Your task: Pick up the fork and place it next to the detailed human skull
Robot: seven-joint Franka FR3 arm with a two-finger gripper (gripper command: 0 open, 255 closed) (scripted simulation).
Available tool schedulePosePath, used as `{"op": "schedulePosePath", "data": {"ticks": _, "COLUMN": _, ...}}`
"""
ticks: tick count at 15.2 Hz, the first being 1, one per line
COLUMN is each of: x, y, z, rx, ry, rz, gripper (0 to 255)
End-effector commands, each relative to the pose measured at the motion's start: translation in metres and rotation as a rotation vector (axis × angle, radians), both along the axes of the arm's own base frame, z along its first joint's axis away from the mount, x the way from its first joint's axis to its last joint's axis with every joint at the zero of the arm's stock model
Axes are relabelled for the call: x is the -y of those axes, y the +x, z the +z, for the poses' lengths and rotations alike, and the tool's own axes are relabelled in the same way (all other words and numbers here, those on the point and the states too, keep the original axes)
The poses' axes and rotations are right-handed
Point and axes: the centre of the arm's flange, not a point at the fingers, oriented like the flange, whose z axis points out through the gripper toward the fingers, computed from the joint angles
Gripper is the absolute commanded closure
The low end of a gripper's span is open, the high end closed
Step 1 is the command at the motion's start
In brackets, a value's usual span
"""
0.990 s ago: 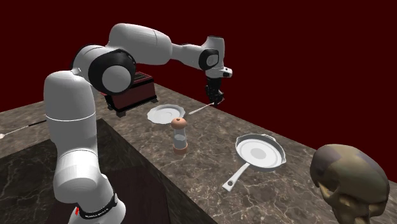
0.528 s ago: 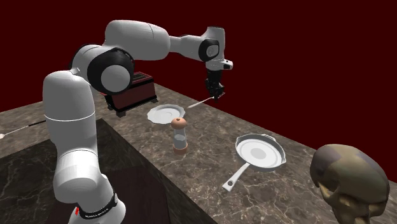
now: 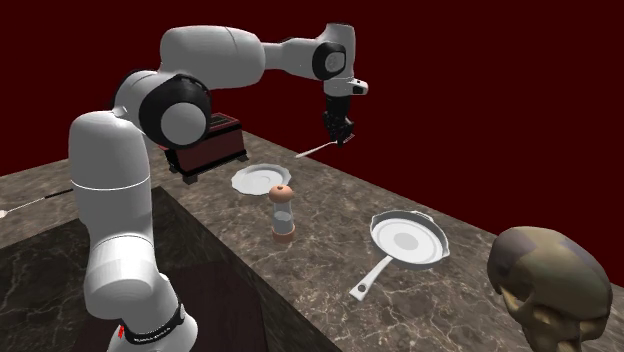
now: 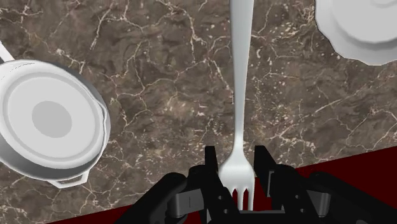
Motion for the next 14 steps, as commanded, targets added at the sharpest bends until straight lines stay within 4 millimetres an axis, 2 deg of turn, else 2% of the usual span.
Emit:
{"op": "schedulePosePath", "data": {"ticks": 1, "x": 0.000, "y": 0.001, "z": 0.011, "rx": -0.001, "ry": 0.000, "rz": 0.000, "gripper": 255}}
{"op": "schedulePosePath", "data": {"ticks": 7, "x": 0.000, "y": 0.001, "z": 0.039, "rx": -0.001, "ry": 0.000, "rz": 0.000, "gripper": 255}}
{"op": "schedulePosePath", "data": {"ticks": 14, "x": 0.092, "y": 0.008, "z": 0.039, "rx": -0.001, "ry": 0.000, "rz": 0.000, "gripper": 255}}
